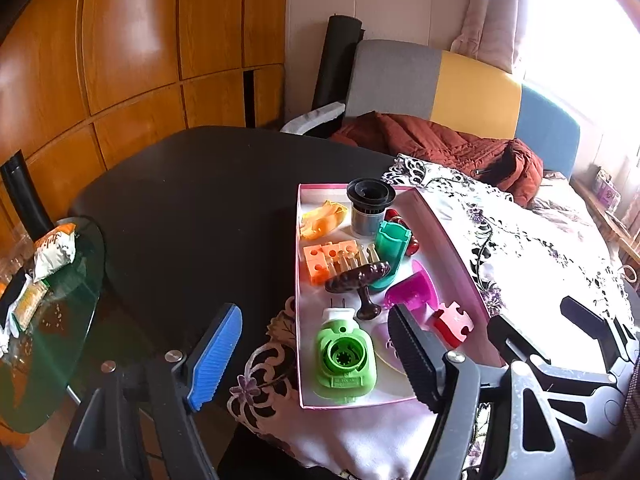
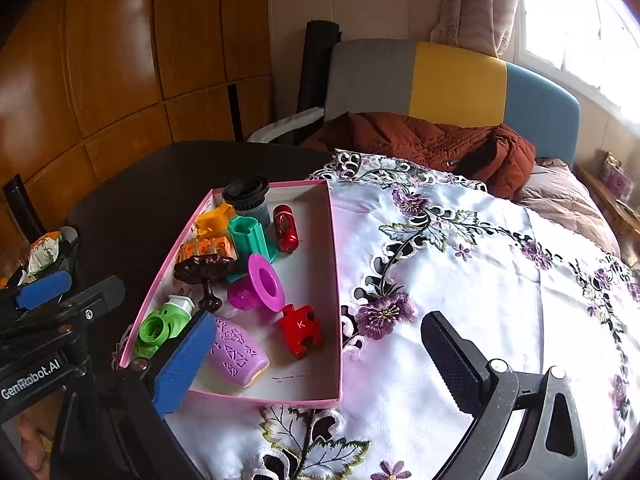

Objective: Organize rigid objects
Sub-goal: 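Withdraw the open right gripper from the tray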

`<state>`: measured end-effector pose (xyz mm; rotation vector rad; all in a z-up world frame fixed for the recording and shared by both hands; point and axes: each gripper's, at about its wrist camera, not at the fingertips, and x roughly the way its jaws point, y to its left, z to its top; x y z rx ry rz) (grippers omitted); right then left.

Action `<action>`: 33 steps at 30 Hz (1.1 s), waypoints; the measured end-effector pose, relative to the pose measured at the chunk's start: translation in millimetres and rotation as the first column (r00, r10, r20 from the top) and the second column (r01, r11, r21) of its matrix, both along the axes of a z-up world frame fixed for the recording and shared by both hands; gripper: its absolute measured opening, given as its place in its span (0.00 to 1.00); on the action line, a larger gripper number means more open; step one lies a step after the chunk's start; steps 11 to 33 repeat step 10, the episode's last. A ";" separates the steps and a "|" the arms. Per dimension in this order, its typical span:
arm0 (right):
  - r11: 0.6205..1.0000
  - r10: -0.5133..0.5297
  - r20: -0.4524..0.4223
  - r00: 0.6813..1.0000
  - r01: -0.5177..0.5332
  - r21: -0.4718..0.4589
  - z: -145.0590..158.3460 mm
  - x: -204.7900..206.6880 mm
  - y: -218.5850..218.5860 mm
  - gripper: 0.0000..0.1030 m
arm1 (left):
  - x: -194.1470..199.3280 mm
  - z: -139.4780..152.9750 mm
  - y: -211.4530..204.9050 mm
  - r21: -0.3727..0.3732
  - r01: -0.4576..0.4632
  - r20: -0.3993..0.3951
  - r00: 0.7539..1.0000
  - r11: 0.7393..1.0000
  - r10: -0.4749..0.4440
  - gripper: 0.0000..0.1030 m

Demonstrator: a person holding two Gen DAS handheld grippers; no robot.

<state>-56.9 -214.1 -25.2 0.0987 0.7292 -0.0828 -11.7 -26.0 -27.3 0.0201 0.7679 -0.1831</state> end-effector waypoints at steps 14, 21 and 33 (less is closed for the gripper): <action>1.000 0.010 -0.010 1.000 -0.010 -0.013 -3.1 1.2 6.5 1.00 | -2.9 0.8 0.9 0.005 0.010 0.035 0.999 1.000 -0.010 0.62; 1.000 0.010 -0.010 1.000 -0.010 -0.013 -3.1 1.2 6.5 1.00 | -2.9 0.8 0.9 0.005 0.010 0.035 0.999 1.000 -0.010 0.62; 1.000 0.010 -0.010 1.000 -0.010 -0.013 -3.1 1.2 6.5 1.00 | -2.9 0.8 0.9 0.005 0.010 0.035 0.999 1.000 -0.010 0.62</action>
